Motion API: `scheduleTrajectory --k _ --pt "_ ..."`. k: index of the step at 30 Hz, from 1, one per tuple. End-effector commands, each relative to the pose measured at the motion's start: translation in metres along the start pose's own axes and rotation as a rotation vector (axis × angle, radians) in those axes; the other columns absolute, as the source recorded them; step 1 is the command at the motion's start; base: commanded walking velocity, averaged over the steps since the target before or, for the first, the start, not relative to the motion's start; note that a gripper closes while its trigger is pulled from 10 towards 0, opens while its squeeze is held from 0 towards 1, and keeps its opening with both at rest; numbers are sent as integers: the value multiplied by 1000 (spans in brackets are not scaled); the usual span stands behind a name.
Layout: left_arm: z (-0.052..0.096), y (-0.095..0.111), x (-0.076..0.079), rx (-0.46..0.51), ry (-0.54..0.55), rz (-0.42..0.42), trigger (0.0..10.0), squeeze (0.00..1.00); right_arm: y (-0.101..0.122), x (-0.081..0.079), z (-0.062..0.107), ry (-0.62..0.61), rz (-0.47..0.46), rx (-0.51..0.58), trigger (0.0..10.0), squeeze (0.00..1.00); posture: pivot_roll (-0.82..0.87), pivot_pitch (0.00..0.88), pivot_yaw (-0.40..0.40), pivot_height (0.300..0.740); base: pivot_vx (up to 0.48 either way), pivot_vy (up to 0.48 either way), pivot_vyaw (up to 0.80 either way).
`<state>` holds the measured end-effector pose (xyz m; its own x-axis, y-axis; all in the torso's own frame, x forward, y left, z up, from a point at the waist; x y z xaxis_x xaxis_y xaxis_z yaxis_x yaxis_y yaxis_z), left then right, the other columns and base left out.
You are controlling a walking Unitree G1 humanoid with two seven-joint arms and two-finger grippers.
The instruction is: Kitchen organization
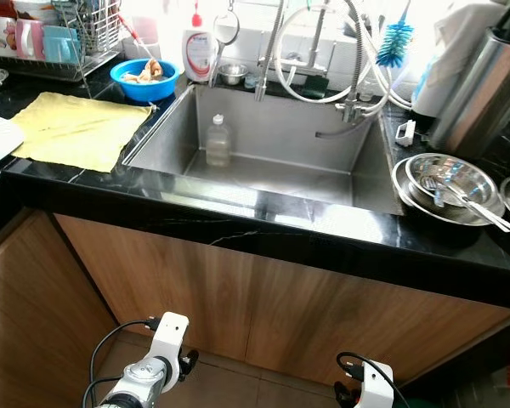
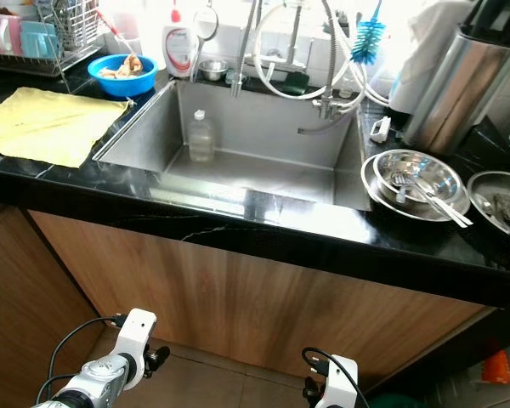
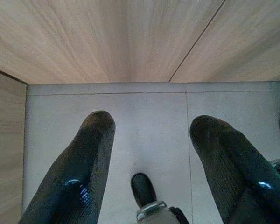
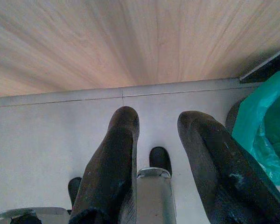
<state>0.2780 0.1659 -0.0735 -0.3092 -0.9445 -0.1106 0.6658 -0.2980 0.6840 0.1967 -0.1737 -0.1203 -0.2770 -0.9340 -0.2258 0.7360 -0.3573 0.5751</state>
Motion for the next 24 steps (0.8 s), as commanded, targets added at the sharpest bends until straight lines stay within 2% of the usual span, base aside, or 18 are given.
scheduleTrajectory --k 1,9,21,24 --pt "0 -1 1 -2 -7 2 10000 0 -2 3 1 -12 -8 -9 10000 0 63 0 -61 740 0 0 -494" --pt "0 1 2 2 -15 9 10000 0 -2 2 0 -4 0 -16 10000 0 65 1 -60 740 0 0 -616" --pt "0 1 3 2 -26 -1 10000 0 -1 2 0 -11 -4 -10 10000 0 61 0 -63 740 0 0 0" --pt "0 1 3 0 -22 -7 10000 0 -2 2 0 -8 -1 -18 10000 0 61 0 -65 740 0 0 -694"
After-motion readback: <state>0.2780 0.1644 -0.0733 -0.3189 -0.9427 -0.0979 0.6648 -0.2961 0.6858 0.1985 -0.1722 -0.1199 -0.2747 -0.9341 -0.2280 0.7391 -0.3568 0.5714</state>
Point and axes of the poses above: a point about 5 cm out from each wrist's last joint towards the gripper, its own z axis pointing back from the gripper into the wrist, its own y axis along the axis of the wrist's last joint, x = y × z, the point moved 4 cm from there along -z, pointing out of the wrist towards the gripper, and after that the axes turned 5 degrees about -z, right-handed, at the moved point
